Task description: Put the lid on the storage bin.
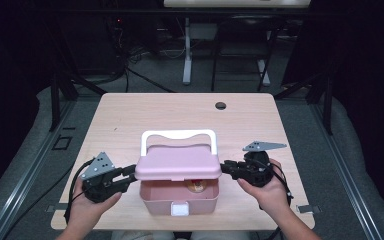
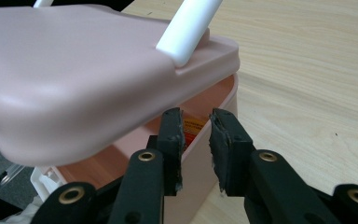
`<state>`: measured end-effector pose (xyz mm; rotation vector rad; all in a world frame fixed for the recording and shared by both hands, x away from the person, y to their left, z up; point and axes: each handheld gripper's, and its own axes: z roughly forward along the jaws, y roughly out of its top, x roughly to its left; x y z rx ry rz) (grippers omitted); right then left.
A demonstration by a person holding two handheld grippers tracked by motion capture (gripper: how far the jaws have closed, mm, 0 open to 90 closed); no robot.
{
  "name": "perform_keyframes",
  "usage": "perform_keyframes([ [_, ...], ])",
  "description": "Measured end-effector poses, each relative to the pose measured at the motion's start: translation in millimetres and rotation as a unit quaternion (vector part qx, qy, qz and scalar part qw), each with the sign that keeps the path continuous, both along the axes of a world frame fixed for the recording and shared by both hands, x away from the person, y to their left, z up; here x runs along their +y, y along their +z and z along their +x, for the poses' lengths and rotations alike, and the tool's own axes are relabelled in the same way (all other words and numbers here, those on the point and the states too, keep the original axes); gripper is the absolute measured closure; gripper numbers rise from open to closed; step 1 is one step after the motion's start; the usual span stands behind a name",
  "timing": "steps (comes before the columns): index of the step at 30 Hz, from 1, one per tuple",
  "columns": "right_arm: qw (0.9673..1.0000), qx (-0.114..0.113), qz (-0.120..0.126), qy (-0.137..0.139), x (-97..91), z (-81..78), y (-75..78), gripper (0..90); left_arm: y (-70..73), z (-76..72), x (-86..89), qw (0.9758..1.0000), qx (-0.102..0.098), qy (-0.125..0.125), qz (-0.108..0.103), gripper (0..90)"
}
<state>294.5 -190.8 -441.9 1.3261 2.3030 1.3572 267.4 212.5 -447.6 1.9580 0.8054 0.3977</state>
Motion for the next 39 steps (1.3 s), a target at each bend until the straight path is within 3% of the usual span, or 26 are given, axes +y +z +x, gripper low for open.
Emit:
perform_keyframes([
  [21,1.0,0.003,0.008,-0.004,-4.1,0.9,1.6,73.6,-7.5,-3.4,2.3,0.9999,0.012,0.0,0.001,70.4],
  [36,0.9999,0.002,0.009,-0.006,-7.1,-1.1,2.4,73.7,-14.4,-5.2,9.8,0.9996,0.022,0.012,0.012,70.7],
  [39,0.9999,-0.001,0.012,-0.009,-7.7,-0.6,2.0,73.7,-14.3,-4.9,13.3,0.9996,0.022,0.017,-0.006,70.9],
])
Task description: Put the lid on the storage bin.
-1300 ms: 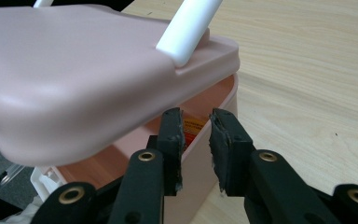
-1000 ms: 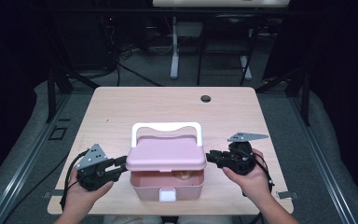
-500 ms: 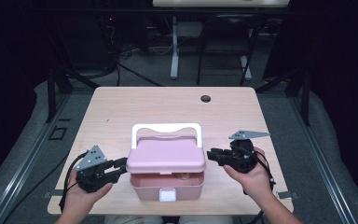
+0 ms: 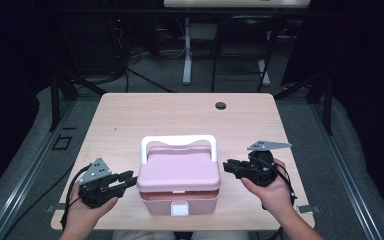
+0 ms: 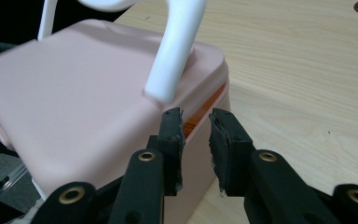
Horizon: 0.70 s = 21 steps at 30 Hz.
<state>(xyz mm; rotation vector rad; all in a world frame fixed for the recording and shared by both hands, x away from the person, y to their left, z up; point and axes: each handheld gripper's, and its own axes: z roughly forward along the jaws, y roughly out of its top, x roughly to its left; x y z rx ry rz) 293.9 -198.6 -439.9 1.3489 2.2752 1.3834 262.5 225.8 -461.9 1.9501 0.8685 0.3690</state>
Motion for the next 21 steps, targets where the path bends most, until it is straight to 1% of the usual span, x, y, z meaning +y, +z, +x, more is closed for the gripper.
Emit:
perform_keyframes([
  [2,1.0,0.003,-0.001,-0.001,-0.4,-0.1,0.1,73.7,2.1,0.4,0.7,1.0,-0.002,0.0,0.002,70.7],
  [4,1.0,0.002,-0.001,-0.001,-0.4,0.0,0.0,73.7,3.6,0.8,0.2,1.0,-0.004,0.001,-0.001,70.7],
  [7,1.0,0.0,0.0,-0.002,-0.2,0.0,0.1,73.7,5.5,2.3,-0.4,1.0,-0.007,-0.002,0.0,70.7],
  [8,1.0,0.0,-0.001,-0.001,0.0,0.2,0.1,73.7,5.4,2.7,-1.2,1.0,-0.006,0.0,-0.003,70.7],
  [10,1.0,0.001,-0.003,0.001,0.4,0.5,0.0,73.7,5.4,4.4,-1.6,1.0,-0.004,0.0,-0.002,70.7],
  [11,1.0,0.0,-0.003,0.001,0.7,0.6,-0.2,73.7,5.2,5.6,-1.2,1.0,-0.006,-0.001,0.0,70.6],
  [13,1.0,0.001,-0.002,0.002,0.9,0.8,-0.6,73.7,5.0,7.0,-0.9,1.0,-0.002,0.001,-0.003,70.4],
  [17,1.0,0.006,-0.003,0.002,1.4,1.1,-2.2,73.5,4.7,9.8,0.5,1.0,-0.003,0.005,-0.004,69.7],
  [21,1.0,0.008,0.0,0.001,1.8,0.8,-3.9,73.0,4.2,12.3,2.7,1.0,-0.002,0.007,-0.001,67.2],
])
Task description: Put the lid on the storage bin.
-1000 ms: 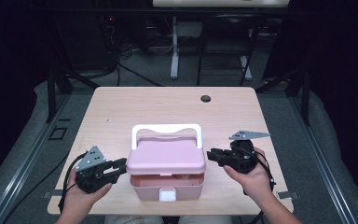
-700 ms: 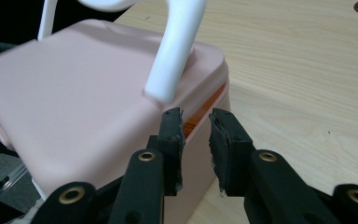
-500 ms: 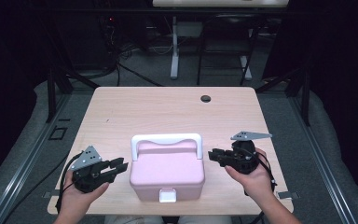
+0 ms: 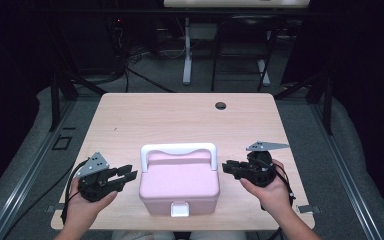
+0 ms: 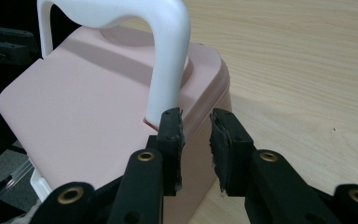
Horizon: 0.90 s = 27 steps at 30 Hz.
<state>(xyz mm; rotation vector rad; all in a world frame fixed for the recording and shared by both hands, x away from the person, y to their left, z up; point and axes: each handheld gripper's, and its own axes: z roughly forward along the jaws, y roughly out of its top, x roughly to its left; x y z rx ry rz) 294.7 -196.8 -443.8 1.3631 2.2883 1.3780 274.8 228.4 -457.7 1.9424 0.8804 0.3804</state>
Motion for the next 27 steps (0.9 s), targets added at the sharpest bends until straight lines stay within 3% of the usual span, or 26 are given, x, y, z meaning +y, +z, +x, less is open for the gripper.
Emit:
perform_keyframes([
  [3,1.0,-0.001,0.003,-0.002,0.1,0.0,-1.0,72.4,-2.0,3.7,2.1,1.0,0.001,0.007,0.004,63.9],
  [6,0.9999,-0.009,-0.01,-0.005,1.4,-0.9,-2.0,71.4,-3.6,6.7,4.7,0.9999,-0.001,0.017,0.0,60.6],
  [16,0.9994,-0.026,-0.008,-0.022,-0.5,2.8,-5.0,67.1,-12.8,19.4,13.3,0.9985,0.003,0.046,-0.032,53.1],
  [19,0.9988,-0.03,-0.017,-0.034,-2.4,4.8,-11.2,65.7,-19.1,20.5,17.1,0.9976,0.009,0.054,-0.042,52.2],
  [27,0.9979,-0.024,0.002,-0.061,-14.2,3.4,-25.5,62.1,-33.8,20.4,25.5,0.9974,0.013,0.066,-0.026,50.0],
])
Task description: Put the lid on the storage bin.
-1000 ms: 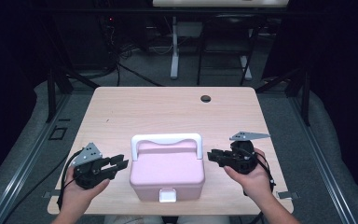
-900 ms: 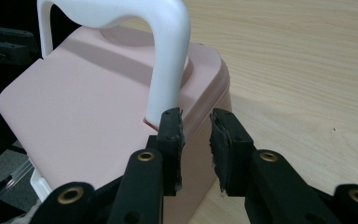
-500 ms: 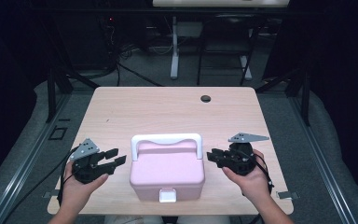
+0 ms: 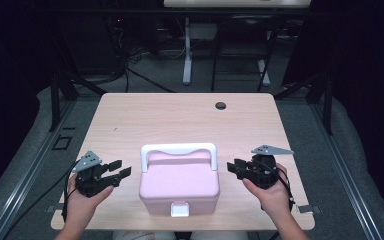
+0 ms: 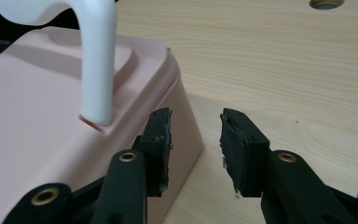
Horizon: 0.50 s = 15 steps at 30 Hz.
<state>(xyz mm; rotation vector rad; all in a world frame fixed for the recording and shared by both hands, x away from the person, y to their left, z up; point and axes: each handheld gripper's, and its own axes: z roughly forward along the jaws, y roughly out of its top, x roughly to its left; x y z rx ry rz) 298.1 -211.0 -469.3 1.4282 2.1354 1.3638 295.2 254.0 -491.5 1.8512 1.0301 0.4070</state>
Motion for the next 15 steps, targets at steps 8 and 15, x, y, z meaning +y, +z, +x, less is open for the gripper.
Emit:
perform_keyframes([
  [8,0.9995,-0.012,-0.015,-0.025,-9.4,-4.3,-16.8,58.2,-15.4,1.1,2.4,0.9999,0.007,0.004,0.015,48.8],
  [15,0.9988,-0.024,-0.006,-0.043,-16.0,-6.7,-24.0,56.6,-23.6,4.1,3.2,0.9997,0.005,0.007,0.024,48.2],
])
